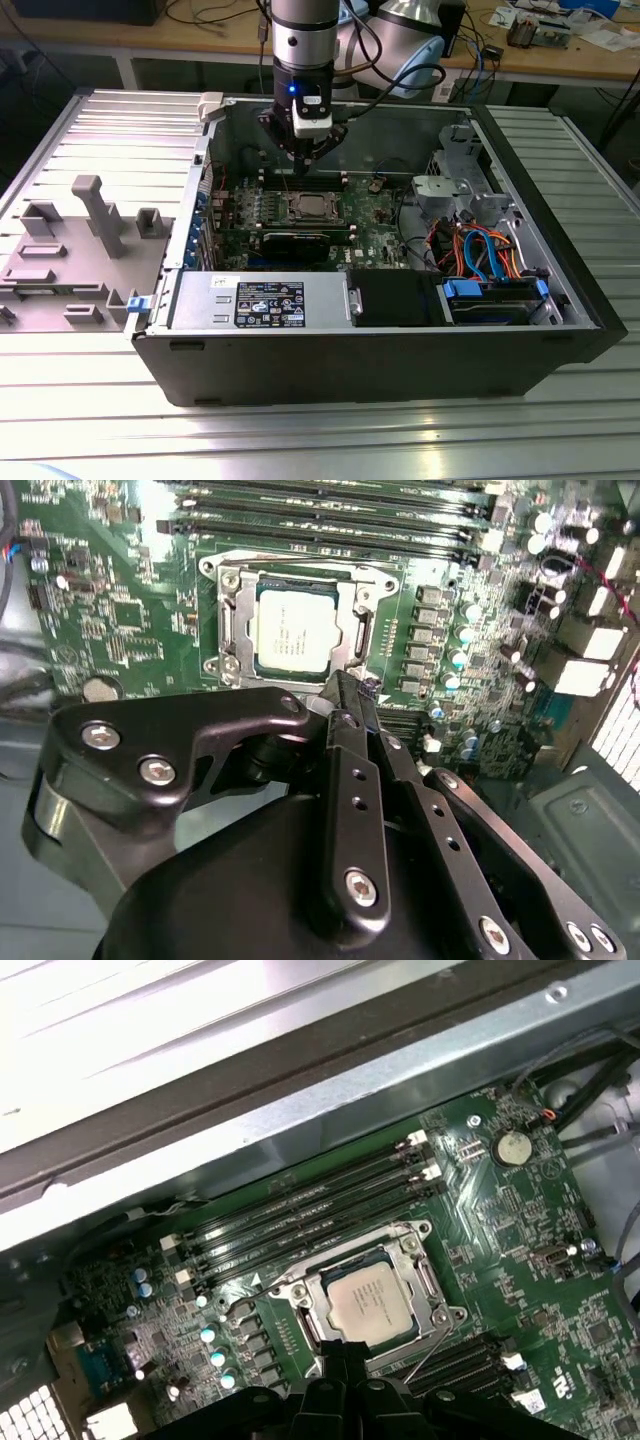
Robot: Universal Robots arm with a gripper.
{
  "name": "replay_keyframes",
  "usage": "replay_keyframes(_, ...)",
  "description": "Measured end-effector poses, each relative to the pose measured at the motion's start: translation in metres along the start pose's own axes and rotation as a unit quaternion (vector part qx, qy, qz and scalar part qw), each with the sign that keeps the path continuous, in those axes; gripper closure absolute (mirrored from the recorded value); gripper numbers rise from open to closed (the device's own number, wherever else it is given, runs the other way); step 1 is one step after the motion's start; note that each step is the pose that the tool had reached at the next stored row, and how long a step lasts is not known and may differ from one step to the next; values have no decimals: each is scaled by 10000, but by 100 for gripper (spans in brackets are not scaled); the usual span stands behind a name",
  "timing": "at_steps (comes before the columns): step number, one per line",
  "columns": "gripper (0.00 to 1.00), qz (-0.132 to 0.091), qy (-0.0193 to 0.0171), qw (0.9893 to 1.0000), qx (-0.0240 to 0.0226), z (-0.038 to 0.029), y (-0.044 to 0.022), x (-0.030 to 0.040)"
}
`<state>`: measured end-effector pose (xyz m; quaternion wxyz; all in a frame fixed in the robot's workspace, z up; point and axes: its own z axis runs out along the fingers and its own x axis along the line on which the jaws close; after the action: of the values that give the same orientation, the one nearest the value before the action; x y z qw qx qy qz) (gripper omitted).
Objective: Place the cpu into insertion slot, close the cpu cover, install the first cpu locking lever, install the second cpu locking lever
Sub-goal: 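Install the first cpu locking lever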
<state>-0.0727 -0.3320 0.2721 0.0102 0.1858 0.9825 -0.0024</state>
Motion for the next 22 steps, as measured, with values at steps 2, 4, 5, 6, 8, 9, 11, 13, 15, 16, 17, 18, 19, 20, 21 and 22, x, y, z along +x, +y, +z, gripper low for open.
replay_keyframes(2,89,-176,0,9998,-4,0,0,0)
replay_keyframes(4,89,-205,0,9998,-5,0,0,0)
replay_keyframes(5,89,-206,0,9998,-5,0,0,0)
replay_keyframes(6,89,-207,0,9998,-4,0,0,0)
replay_keyframes(8,89,-207,0,9998,-4,0,0,0)
replay_keyframes(9,89,-207,0,9998,-4,0,0,0)
replay_keyframes(11,89,-207,0,9998,-4,0,0,0)
replay_keyframes(13,89,-208,0,9998,-4,0,0,0)
replay_keyframes(15,89,-208,0,9998,-5,0,0,0)
replay_keyframes(16,89,-207,0,9998,-5,1,-1,4)
replay_keyframes(17,89,-207,0,9998,-5,0,-4,9)
replay_keyframes(18,89,-207,0,9998,-5,0,-5,14)
replay_keyframes(19,89,-207,0,9998,-4,-1,-9,23)
replay_keyframes(20,89,-207,0,9998,-5,-1,-14,34)
replay_keyframes(21,89,-207,0,9998,-5,-1,-20,50)
replay_keyframes(22,89,-207,0,9998,-5,-1,-23,58)
